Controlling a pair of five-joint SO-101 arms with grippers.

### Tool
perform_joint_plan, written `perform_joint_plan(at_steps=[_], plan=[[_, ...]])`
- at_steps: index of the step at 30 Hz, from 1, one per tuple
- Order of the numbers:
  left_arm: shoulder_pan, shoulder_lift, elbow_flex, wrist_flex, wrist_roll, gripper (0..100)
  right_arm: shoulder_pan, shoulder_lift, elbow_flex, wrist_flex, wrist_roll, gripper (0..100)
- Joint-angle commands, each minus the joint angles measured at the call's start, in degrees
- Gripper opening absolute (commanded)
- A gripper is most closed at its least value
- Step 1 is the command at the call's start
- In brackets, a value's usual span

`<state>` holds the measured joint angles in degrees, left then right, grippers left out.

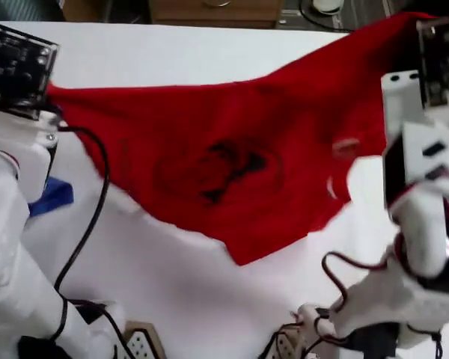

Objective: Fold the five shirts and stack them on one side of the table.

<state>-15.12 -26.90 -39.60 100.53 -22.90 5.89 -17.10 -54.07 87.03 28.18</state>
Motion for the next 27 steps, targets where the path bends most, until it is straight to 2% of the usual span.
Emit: perform_joint_plan(at_steps=[1, 10, 20, 27], plan=[[-0.70, -0.70, -1.54, -1.05, 1.05, 3, 0.40, 1.36, -0.18, -1.45, -0.35, 2.2], [-0.88, -0.97, -1.89, -0.70, 1.32, 3, 0.57, -3.74, -1.32, -1.10, -0.26, 2.2], [-1.05, -11.87, -1.36, -0.62, 1.05, 3, 0.40, -18.07, -1.32, -1.45, 0.35, 2.1], [-0.88, -14.51, -1.36, 0.70, 1.23, 3, 0.40, -23.34, -1.32, -1.54, 2.46, 2.1]])
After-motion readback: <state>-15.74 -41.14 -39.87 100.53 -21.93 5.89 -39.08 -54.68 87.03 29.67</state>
